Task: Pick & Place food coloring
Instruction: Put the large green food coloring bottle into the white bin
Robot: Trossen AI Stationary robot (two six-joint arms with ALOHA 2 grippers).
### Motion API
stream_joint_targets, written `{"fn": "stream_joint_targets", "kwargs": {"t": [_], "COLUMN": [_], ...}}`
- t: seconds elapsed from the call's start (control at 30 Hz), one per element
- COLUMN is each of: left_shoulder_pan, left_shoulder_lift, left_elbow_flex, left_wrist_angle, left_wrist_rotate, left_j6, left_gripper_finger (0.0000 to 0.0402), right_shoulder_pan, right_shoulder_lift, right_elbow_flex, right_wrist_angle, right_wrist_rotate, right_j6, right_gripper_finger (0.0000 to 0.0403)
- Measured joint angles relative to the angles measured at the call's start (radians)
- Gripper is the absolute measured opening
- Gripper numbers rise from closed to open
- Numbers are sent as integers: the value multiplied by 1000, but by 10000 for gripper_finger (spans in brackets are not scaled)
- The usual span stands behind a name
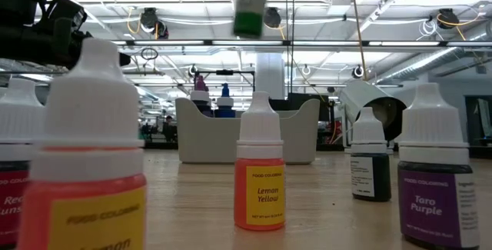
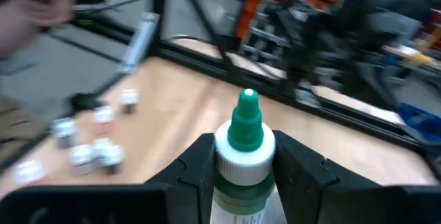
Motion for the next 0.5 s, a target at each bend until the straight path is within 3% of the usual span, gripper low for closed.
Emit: {"fn": "stream_joint_targets", "kwargs": {"t": [0.27,0.5], "left_shoulder_pan": [0,0], "left_shoulder_lift": [0,2], "left_elbow_flex": [0,-1], "left_wrist_angle": [4,12], "left_wrist_rotate": [0,-5], "left_j6": [0,16], "left_gripper_finger": [58,58], "right_shoulder_pan": [-185,-249], "right_shoulder_lift": [74,205], "right_elbow_flex": [-1,-17], "right_wrist_angle": [58,145], "right_wrist_rotate": [-3,-86], "right_j6": [51,106], "right_gripper_finger": [112,110]}}
